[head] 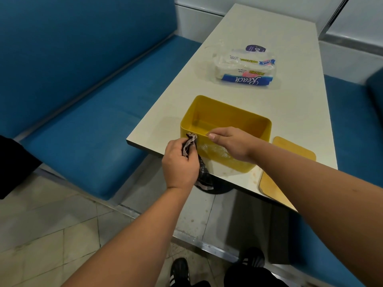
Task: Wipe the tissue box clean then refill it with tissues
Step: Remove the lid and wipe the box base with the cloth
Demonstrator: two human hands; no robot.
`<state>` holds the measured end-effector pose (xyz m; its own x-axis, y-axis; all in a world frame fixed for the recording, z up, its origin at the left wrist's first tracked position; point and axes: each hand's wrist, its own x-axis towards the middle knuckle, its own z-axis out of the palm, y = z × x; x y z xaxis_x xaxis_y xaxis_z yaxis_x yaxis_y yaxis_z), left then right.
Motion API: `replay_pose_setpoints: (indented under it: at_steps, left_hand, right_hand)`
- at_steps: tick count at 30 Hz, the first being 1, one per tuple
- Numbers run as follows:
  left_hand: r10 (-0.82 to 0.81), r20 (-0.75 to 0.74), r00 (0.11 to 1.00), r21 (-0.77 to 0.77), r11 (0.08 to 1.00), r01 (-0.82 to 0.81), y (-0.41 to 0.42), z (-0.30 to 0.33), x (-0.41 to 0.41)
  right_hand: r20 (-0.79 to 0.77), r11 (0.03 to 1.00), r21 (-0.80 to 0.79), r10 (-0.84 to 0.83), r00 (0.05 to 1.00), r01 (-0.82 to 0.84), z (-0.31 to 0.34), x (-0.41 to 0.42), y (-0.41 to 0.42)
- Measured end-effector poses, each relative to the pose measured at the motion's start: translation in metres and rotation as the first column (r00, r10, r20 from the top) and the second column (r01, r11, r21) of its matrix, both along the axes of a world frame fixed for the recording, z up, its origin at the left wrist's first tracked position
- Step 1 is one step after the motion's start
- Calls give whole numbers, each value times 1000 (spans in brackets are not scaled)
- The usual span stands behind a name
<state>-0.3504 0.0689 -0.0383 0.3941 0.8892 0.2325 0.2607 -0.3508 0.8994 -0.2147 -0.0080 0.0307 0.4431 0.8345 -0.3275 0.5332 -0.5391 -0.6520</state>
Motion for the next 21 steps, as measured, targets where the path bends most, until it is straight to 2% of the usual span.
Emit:
replay_pose_setpoints:
  at_steps: [4,8,12,16,21]
  left_hand:
    - [-30,-141,990,-39,999,24,3,-5,3]
    - [-63,-102,993,1,998,63,0,-5,-1]
    - [-77,-197,977,-79,995,63,0,-9,-1]
    - [-93,-91,991,-48,995,89,-3,-9,0]
    - [-94,-141,985,-103,992,80,-2,-15,1]
  right_hand:
    - [-1,1000,-5,-2,1000,2,1,1,0]
    - [-8,1000,-6,-7,1000,7,0,0,0]
    - [-14,1000,-5,-8,1000,8,-1,1,-1]
    - [-16,1000,-4,-12,1000,12,-2,2,0]
    - [-25,1000,3,-5,1000,5,-3,3,0]
